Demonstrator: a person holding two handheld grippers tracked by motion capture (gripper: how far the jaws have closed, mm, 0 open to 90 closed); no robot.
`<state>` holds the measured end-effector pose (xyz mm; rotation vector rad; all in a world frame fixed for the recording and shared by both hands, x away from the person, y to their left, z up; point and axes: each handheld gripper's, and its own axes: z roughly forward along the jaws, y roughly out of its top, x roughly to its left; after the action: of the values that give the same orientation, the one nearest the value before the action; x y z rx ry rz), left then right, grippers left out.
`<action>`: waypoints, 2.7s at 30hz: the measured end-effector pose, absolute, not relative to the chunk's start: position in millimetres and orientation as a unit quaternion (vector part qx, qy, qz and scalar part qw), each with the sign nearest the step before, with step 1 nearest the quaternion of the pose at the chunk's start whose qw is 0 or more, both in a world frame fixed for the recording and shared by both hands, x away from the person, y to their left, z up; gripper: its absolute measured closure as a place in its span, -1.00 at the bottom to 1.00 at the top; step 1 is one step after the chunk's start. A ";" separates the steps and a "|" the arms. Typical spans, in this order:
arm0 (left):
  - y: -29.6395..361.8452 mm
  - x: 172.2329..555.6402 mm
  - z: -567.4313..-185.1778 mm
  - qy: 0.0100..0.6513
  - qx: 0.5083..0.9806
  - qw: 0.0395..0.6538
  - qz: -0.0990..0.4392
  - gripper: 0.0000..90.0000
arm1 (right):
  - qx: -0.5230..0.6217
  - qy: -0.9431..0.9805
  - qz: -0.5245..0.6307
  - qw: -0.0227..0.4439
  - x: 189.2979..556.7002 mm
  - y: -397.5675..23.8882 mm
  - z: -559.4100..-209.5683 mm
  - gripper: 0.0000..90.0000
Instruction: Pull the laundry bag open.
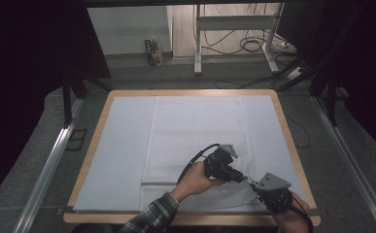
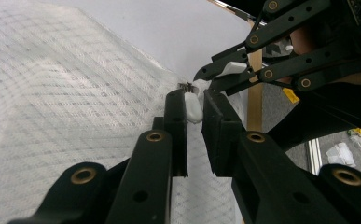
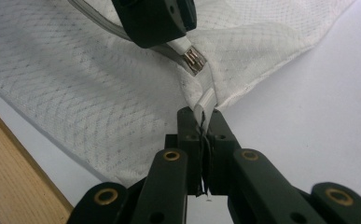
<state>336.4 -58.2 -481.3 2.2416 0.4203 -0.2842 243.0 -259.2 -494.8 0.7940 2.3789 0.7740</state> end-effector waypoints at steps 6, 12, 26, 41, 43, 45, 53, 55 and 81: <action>-57.8 336.2 -480.6 0.165 0.889 0.411 -0.117 0.78 | 0.295 0.874 0.287 0.258 243.2 -259.9 -494.3 0.91; -57.6 334.9 -480.9 0.168 0.896 0.399 -0.101 0.87 | 0.299 0.872 0.294 0.254 243.2 -261.1 -493.5 0.91; -49.2 334.7 -477.7 0.160 0.888 0.422 -0.092 0.94 | 0.334 0.852 0.345 0.207 247.5 -271.3 -489.2 0.42; -41.4 334.8 -480.4 0.143 0.886 0.430 -0.100 0.94 | 0.366 0.829 0.422 0.035 290.0 -285.4 -492.7 -0.13; -42.2 334.6 -481.7 0.144 0.887 0.427 -0.098 0.94 | 0.363 0.829 0.425 0.019 294.1 -284.6 -493.9 0.08; -42.6 335.0 -483.0 0.145 0.887 0.427 -0.098 0.94 | 0.362 0.831 0.422 0.012 295.2 -284.4 -493.8 0.21; -45.3 335.9 -489.7 0.150 0.892 0.416 -0.098 0.92 | 0.351 0.842 0.408 0.034 290.0 -282.6 -490.7 0.73; -46.7 335.6 -492.2 0.154 0.891 0.415 -0.099 0.91 | 0.351 0.841 0.410 0.037 289.2 -282.0 -489.8 0.78; -57.3 331.7 -499.9 0.179 0.897 0.395 -0.087 0.95 | 0.357 0.841 0.403 0.056 286.3 -278.9 -488.0 0.86</action>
<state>331.7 -57.3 -499.9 2.2743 0.4529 -0.2218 286.3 -278.9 -488.0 1.0841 2.5519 1.2232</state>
